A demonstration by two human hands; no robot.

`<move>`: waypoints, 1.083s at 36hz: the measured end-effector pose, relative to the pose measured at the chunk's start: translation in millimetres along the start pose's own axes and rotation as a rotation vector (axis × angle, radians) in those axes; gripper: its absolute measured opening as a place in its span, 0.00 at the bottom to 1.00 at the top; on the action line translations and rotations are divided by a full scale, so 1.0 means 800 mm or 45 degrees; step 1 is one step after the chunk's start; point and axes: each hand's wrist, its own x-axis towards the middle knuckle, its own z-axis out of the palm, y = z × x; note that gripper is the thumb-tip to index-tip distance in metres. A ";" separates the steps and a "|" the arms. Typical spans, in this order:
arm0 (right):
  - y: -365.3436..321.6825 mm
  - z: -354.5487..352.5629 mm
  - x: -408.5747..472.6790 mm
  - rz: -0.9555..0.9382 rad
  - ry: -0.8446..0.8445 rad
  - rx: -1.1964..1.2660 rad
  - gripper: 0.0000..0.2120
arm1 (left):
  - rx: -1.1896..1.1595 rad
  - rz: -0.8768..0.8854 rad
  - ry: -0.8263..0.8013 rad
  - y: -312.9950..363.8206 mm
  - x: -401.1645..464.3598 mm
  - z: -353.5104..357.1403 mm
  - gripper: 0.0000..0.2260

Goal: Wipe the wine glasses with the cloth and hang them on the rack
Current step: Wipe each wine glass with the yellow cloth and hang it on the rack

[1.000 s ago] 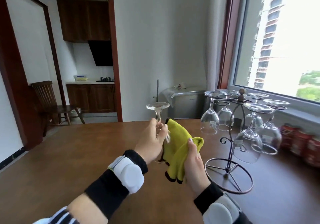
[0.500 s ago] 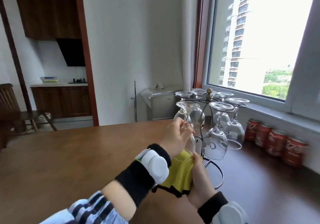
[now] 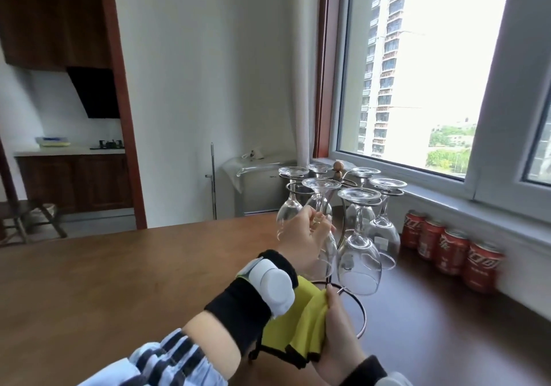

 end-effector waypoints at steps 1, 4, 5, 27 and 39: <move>0.001 -0.002 0.004 0.012 0.006 -0.007 0.30 | -0.006 -0.007 0.017 -0.002 0.003 0.002 0.14; 0.001 -0.006 0.012 0.025 0.033 -0.022 0.30 | -0.012 -0.035 0.021 -0.008 0.010 0.006 0.19; 0.002 -0.007 0.015 0.018 0.020 -0.021 0.30 | -0.003 -0.040 0.018 -0.009 0.011 0.006 0.18; 0.008 -0.029 0.049 0.003 0.008 0.144 0.28 | 0.045 -0.148 0.143 -0.007 0.023 0.007 0.10; 0.012 -0.022 0.055 0.068 -0.053 0.182 0.29 | -0.090 -0.178 0.175 -0.021 0.015 -0.018 0.16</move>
